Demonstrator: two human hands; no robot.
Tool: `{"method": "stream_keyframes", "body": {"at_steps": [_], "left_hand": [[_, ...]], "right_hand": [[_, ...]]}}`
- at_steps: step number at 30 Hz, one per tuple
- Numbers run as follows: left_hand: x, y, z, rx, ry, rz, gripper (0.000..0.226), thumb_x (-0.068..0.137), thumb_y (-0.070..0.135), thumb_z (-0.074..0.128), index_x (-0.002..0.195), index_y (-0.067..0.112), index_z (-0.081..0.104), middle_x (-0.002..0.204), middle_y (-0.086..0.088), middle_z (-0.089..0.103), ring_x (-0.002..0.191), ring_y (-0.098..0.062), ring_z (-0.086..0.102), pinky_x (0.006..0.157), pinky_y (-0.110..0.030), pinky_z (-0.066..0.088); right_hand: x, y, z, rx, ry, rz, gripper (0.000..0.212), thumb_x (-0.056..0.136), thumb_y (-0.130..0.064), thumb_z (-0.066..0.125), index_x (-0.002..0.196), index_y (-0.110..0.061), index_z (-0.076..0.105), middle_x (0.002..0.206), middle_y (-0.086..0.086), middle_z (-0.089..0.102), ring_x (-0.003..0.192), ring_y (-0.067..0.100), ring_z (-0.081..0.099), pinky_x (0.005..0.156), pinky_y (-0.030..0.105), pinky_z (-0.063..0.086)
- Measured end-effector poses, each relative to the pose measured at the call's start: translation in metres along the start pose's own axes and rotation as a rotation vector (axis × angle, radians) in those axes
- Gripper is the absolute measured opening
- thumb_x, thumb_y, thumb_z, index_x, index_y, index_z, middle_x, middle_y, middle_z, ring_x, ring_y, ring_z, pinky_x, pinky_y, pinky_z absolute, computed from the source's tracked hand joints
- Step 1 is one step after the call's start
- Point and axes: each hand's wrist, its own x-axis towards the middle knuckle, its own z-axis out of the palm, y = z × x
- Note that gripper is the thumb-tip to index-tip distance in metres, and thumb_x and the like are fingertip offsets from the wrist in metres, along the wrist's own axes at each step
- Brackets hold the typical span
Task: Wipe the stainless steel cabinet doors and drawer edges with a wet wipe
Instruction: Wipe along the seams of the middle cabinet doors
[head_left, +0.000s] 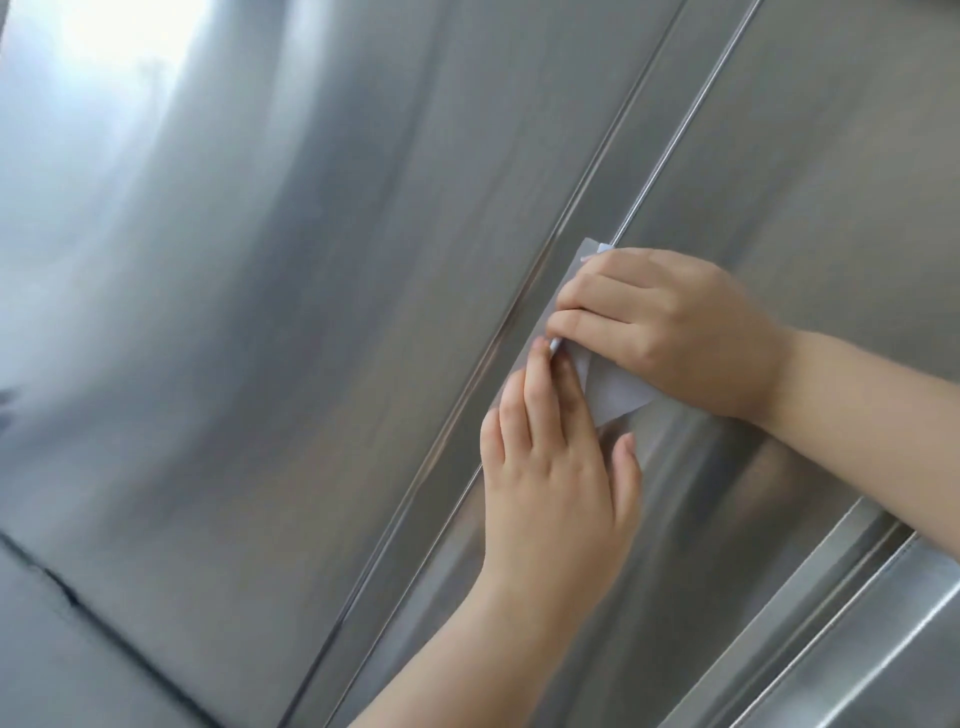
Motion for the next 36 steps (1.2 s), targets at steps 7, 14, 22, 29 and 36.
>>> {"method": "stream_keyframes", "body": {"at_steps": [7, 14, 22, 29, 36], "left_hand": [[-0.078, -0.046, 0.006, -0.037, -0.126, -0.081, 0.065, 0.092, 0.036, 0.034, 0.144, -0.003, 0.030, 0.149, -0.016, 0.029, 0.131, -0.029, 0.031, 0.108, -0.042, 0.031], [-0.172, -0.102, 0.013, -0.018, -0.264, -0.172, 0.064, 0.096, 0.039, 0.027, 0.145, -0.002, 0.025, 0.151, -0.014, 0.018, 0.136, -0.028, 0.027, 0.110, -0.043, 0.030], [-0.258, -0.143, 0.021, 0.058, -0.457, -0.294, 0.064, 0.096, 0.038, 0.026, 0.144, -0.005, 0.026, 0.154, -0.015, 0.009, 0.142, -0.025, 0.010, 0.111, -0.038, 0.020], [-0.288, -0.157, 0.023, 0.001, -0.538, -0.363, 0.066, 0.096, 0.043, 0.015, 0.146, 0.000, 0.023, 0.154, -0.007, -0.003, 0.144, -0.015, -0.005, 0.116, -0.034, 0.015], [-0.303, -0.168, 0.021, -0.050, -0.596, -0.391, 0.066, 0.094, 0.044, 0.013, 0.143, 0.005, 0.034, 0.155, -0.004, -0.001, 0.142, -0.007, -0.012, 0.114, -0.032, 0.020]], "right_hand": [[0.003, -0.077, 0.024, 0.116, -0.070, -0.093, 0.027, 0.093, 0.001, 0.043, 0.085, -0.008, 0.067, 0.083, 0.006, 0.063, 0.076, 0.026, 0.061, 0.070, 0.037, 0.052], [0.012, -0.178, 0.058, 0.198, -0.093, -0.187, 0.019, 0.082, -0.002, 0.054, 0.074, -0.017, 0.062, 0.071, -0.003, 0.052, 0.065, 0.017, 0.050, 0.058, 0.028, 0.044], [0.015, -0.278, 0.091, 0.314, -0.182, -0.277, 0.013, 0.067, -0.010, 0.061, 0.065, -0.022, 0.058, 0.067, -0.005, 0.048, 0.062, 0.014, 0.045, 0.056, 0.026, 0.036], [0.011, -0.315, 0.105, 0.327, -0.278, -0.337, 0.012, 0.066, -0.013, 0.062, 0.063, -0.025, 0.058, 0.065, -0.008, 0.047, 0.061, 0.012, 0.043, 0.054, 0.024, 0.032], [0.008, -0.331, 0.107, 0.353, -0.313, -0.370, 0.012, 0.066, -0.014, 0.062, 0.065, -0.025, 0.058, 0.066, -0.008, 0.047, 0.062, 0.011, 0.044, 0.054, 0.022, 0.037]]}}
